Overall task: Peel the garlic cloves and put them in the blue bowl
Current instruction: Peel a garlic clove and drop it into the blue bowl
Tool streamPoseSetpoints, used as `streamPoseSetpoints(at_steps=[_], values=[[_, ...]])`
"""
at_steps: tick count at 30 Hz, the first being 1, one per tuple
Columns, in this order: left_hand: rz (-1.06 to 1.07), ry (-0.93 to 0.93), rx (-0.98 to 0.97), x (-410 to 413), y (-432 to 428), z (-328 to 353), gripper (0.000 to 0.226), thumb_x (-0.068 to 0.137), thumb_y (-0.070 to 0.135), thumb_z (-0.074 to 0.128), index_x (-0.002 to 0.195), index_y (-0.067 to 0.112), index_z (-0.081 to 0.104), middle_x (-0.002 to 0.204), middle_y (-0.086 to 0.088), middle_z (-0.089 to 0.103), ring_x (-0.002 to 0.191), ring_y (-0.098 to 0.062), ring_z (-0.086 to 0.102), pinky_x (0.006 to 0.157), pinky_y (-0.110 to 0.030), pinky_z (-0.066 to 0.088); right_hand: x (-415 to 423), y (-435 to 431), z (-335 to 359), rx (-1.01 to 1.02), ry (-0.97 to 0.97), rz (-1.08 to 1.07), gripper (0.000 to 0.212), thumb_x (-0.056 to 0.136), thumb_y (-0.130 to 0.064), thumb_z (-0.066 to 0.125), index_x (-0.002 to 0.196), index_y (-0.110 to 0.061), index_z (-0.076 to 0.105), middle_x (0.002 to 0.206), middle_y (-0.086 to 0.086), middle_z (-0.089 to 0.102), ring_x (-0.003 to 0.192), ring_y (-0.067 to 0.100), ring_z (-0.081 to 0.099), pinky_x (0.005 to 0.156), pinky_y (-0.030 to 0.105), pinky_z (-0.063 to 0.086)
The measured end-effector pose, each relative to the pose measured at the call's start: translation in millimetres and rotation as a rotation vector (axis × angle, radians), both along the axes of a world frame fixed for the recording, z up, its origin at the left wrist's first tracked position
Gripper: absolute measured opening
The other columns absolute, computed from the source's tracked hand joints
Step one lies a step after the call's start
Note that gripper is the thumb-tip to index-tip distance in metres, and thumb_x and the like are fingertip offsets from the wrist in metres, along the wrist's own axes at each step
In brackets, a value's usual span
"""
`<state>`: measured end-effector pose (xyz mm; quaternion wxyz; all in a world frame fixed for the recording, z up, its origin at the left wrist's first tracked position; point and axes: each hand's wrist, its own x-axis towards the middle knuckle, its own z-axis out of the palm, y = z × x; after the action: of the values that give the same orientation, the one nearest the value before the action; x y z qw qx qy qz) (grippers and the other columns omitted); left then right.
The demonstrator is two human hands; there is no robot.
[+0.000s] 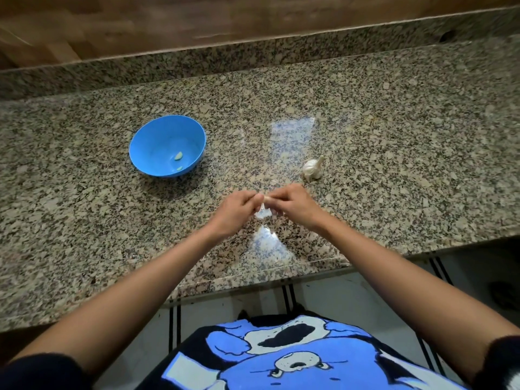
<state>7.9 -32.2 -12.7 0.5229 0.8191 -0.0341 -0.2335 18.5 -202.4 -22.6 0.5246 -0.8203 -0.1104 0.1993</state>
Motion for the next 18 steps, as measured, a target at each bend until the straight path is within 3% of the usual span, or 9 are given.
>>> streamPoseSetpoints(at_steps=[4, 6, 8, 11, 13, 15, 18], values=[[-0.256, -0.806, 0.230, 3, 10, -19, 0.025, 0.094, 0.008, 0.042, 0.072, 0.007, 0.053, 0.063, 0.003, 0.048, 0.053, -0.007, 0.039, 0.051, -0.013, 0.034, -7, -3, -4, 0.476, 0.568, -0.062, 0.027, 0.095, -0.014, 0.043, 0.074, -0.009, 0.059, 0.058, -0.003, 0.052, 0.050, 0.009, 0.041, 0.042, 0.017, 0.033], [-0.365, -1.011, 0.313, 10, 14, -23, 0.019, 0.090, 0.004, 0.041, 0.074, 0.005, 0.052, 0.064, 0.002, 0.047, 0.057, -0.009, 0.038, 0.052, -0.012, 0.033, -11, -1, -2, 0.629, 0.755, -0.113, 0.025, 0.096, -0.015, 0.038, 0.081, -0.008, 0.056, 0.059, -0.003, 0.051, 0.051, 0.008, 0.041, 0.039, 0.016, 0.034], [-0.262, -0.833, 0.270, 9, 8, -18, 0.023, 0.094, 0.008, 0.043, 0.073, 0.008, 0.050, 0.064, 0.005, 0.043, 0.055, -0.008, 0.035, 0.048, -0.011, 0.031, -9, 0, -2, 0.611, 0.685, -0.134, 0.025, 0.096, -0.016, 0.040, 0.079, -0.007, 0.057, 0.055, -0.005, 0.051, 0.048, 0.007, 0.041, 0.039, 0.015, 0.033], [0.060, -0.037, -0.052, -1, -8, -6, 0.031, 0.099, 0.019, 0.043, 0.069, 0.009, 0.049, 0.060, 0.002, 0.041, 0.050, -0.009, 0.032, 0.047, -0.015, 0.027, -6, 1, 1, 0.196, 0.162, -0.092, 0.024, 0.093, -0.014, 0.051, 0.070, -0.011, 0.059, 0.053, -0.006, 0.050, 0.042, 0.001, 0.039, 0.043, 0.013, 0.030], [0.181, 0.326, -0.277, -2, -13, -3, 0.034, 0.099, 0.022, 0.040, 0.070, 0.010, 0.051, 0.057, 0.003, 0.042, 0.048, -0.009, 0.033, 0.048, -0.019, 0.027, -8, 1, -3, -0.094, -0.130, -0.067, 0.020, 0.092, -0.013, 0.053, 0.074, -0.014, 0.062, 0.058, -0.007, 0.052, 0.044, -0.001, 0.041, 0.045, 0.012, 0.035], [0.196, 0.398, -0.357, -2, -12, -1, 0.034, 0.099, 0.023, 0.039, 0.071, 0.010, 0.054, 0.055, 0.004, 0.045, 0.048, -0.009, 0.036, 0.049, -0.019, 0.030, -11, 2, -7, -0.132, -0.172, -0.081, 0.016, 0.092, -0.015, 0.053, 0.087, -0.010, 0.067, 0.063, -0.007, 0.057, 0.048, 0.003, 0.045, 0.047, 0.014, 0.040], [0.176, 0.282, -0.288, -5, -8, -8, 0.028, 0.095, 0.023, 0.050, 0.080, 0.003, 0.063, 0.059, 0.001, 0.055, 0.050, -0.010, 0.043, 0.047, -0.016, 0.034, -11, 3, -7, 0.096, 0.091, -0.175, 0.015, 0.091, -0.017, 0.055, 0.088, -0.011, 0.069, 0.066, -0.002, 0.065, 0.047, 0.009, 0.047, 0.044, 0.016, 0.037]])
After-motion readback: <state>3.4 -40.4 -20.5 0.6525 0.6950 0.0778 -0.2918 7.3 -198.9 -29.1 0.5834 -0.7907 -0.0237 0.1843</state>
